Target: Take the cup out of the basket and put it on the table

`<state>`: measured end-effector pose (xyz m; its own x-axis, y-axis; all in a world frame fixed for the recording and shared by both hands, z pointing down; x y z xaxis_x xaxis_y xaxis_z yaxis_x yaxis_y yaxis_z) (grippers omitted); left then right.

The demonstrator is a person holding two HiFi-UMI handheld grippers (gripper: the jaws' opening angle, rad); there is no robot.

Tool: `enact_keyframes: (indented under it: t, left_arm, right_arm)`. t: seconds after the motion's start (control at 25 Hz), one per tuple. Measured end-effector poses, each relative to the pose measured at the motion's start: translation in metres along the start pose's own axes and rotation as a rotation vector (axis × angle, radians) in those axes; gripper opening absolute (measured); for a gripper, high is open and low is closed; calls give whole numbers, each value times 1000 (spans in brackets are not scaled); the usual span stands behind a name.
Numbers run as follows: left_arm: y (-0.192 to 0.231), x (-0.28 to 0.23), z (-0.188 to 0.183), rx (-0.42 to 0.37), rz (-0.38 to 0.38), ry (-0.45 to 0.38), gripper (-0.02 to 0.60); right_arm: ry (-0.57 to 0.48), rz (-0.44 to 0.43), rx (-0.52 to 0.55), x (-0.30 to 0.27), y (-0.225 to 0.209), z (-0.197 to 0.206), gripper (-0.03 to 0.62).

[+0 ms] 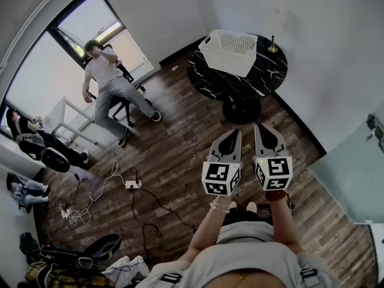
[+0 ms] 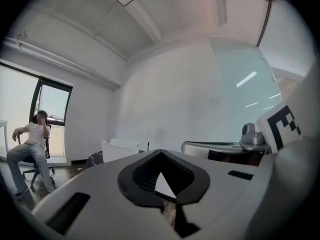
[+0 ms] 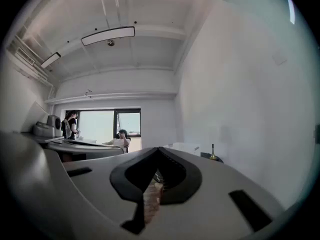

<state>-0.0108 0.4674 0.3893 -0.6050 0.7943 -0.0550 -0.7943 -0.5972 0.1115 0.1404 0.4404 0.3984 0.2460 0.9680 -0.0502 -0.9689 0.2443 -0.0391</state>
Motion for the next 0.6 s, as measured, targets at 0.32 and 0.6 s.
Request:
enact_keyframes:
  t: [0.32,0.6]
  left_arm:
    - [-4,-3,0,-2,-4,0,6]
    - [-11,-10,0,-4,-11,1,6]
  right_arm:
    - [2,-9,-4,0,-4,0,10]
    - [-24,-37,-42,1,-16,-1,11]
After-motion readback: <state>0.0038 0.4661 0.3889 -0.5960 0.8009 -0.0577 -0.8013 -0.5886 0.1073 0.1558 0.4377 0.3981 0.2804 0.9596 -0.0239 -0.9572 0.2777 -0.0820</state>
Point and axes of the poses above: the fingertips, and each gripper's own axes: x backward along the fingers, y to its left, z out of its underside, the point moved 10 cm from there along x, backward along the fingers, and after that the axes turned 15 degrees about z, right-handed, at the moved point
